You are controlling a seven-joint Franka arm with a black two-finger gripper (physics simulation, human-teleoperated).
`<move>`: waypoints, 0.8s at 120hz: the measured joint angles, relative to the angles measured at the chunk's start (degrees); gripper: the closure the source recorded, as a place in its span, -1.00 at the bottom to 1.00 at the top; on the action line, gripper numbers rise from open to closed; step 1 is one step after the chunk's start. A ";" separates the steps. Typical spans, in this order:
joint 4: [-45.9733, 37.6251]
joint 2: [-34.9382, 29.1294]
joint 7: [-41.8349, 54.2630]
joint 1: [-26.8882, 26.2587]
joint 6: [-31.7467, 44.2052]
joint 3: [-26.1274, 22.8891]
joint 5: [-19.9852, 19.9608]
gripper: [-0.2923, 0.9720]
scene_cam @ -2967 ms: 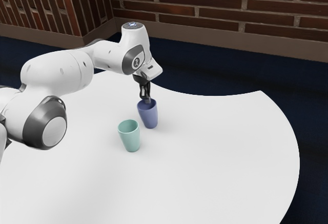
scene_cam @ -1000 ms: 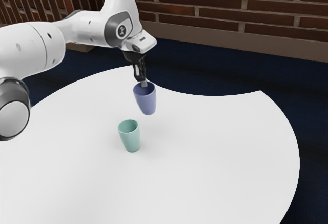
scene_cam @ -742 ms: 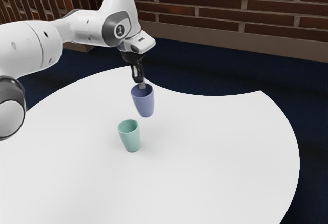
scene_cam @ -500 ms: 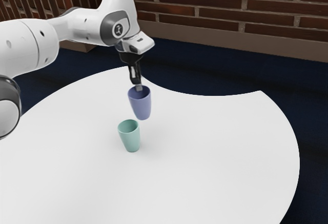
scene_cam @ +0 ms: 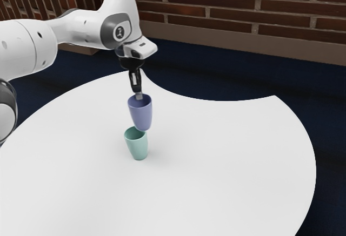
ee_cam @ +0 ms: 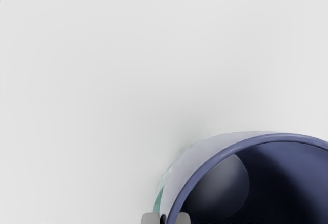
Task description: Place the left cup onto the right cup
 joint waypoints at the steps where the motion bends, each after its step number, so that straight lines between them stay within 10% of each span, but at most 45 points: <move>1: 0.00 0.01 -0.03 0.02 -0.02 0.01 0.03 0.71; 96: 0.01 1.19 -1.38 1.18 -0.55 0.03 2.29 0.71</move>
